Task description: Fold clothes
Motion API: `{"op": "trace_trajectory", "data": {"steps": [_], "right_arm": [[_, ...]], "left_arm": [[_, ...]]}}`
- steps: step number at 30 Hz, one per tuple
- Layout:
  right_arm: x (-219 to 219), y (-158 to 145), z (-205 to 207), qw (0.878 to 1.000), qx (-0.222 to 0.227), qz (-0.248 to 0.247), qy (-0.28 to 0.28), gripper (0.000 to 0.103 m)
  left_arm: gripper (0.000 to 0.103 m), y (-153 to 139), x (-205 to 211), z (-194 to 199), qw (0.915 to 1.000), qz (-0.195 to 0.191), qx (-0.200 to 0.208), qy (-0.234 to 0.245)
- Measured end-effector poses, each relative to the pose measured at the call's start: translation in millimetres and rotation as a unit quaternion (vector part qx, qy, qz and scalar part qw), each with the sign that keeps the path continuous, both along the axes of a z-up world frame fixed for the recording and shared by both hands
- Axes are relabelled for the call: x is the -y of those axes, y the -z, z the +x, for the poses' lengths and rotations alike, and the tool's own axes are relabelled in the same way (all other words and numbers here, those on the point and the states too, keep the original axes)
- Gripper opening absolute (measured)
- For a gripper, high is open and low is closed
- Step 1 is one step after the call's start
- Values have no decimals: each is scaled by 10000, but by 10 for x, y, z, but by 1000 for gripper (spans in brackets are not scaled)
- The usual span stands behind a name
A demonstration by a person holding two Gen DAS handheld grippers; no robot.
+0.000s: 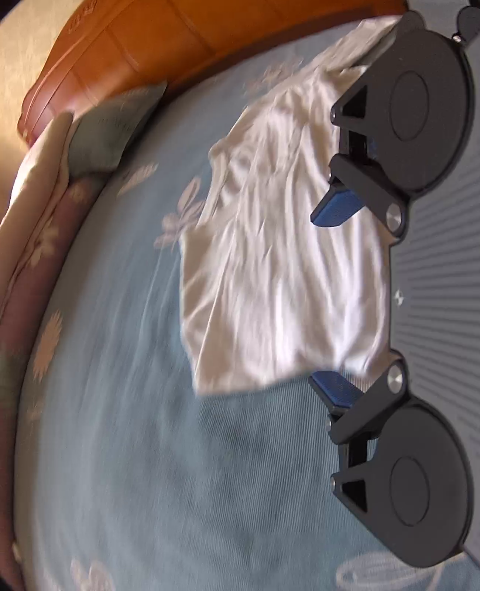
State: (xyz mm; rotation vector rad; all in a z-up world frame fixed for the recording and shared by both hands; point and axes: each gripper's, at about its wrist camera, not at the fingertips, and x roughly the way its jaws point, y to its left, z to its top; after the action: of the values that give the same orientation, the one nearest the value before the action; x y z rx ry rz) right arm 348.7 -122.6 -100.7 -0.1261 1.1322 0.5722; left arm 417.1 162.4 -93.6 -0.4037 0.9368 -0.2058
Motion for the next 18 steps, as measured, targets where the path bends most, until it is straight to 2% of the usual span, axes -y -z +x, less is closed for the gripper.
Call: {"op": "trace_trajectory", "data": {"steps": [3, 6, 8, 10, 12, 18], "right_arm": [[-35, 22, -65, 9996, 200, -138, -161, 103], [-123, 48, -133, 9978, 403, -423, -303, 103], [-151, 63, -163, 9967, 507, -531, -351, 103], [-148, 70, -175, 9964, 560, -536, -355, 103], [-126, 74, -182, 9962, 598, -497, -379, 103], [-100, 99, -261, 9945, 857, -443, -395, 103]], "left_arm": [[89, -108, 47, 14, 9991, -253, 233, 265], [89, -50, 239, 115, 9971, -249, 215, 687], [89, 85, 284, 190, 9981, -160, 24, 592], [85, 205, 201, 225, 9996, -55, -223, 185], [85, 136, 128, 197, 9995, -187, -237, -133], [90, -109, 260, 322, 9993, 41, 241, 289]]}}
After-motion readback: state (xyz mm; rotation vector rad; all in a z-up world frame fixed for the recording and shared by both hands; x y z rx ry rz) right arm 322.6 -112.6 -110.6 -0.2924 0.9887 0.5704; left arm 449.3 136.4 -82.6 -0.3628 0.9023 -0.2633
